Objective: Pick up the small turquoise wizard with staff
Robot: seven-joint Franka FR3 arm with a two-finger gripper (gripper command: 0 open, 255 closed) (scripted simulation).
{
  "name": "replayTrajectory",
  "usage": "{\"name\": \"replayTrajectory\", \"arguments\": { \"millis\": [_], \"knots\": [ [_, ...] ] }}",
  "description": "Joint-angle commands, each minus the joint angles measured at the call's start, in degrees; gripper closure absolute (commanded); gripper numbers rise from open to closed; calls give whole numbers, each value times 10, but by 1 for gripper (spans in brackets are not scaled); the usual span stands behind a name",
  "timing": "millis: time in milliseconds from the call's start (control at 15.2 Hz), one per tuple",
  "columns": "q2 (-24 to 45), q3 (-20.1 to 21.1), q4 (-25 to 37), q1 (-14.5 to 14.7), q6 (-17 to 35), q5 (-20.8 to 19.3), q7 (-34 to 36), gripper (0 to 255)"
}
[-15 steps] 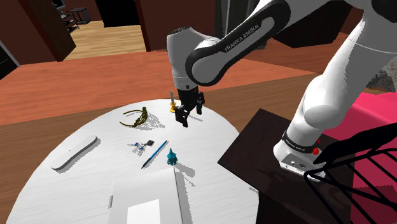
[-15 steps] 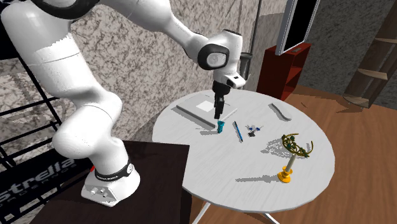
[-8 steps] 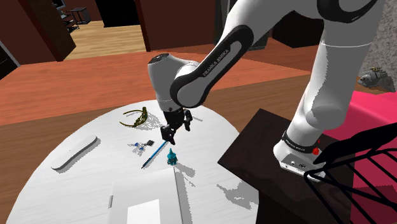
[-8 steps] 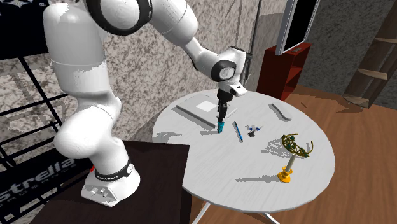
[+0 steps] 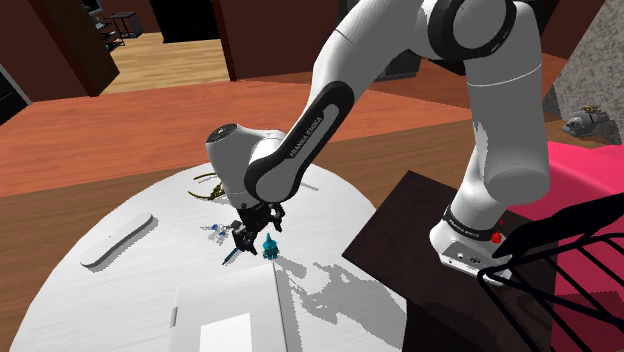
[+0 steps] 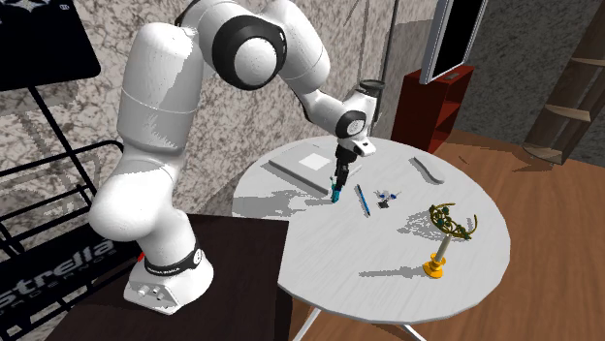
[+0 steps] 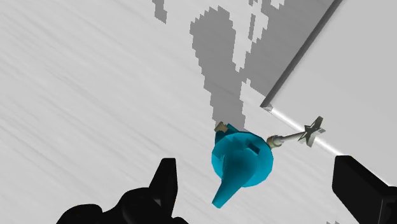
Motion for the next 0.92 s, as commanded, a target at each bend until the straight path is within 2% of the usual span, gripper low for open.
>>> {"name": "replayTrajectory", "arguments": {
  "millis": [0,396,462,858],
  "knots": [
    [14,-5,2,4,11,-7,4,0],
    [42,-15,3,12,36,-20,10,0],
    [42,-14,3,12,36,-20,11,255],
    [41,-15,3,12,36,-20,10,255]
  ]
}}
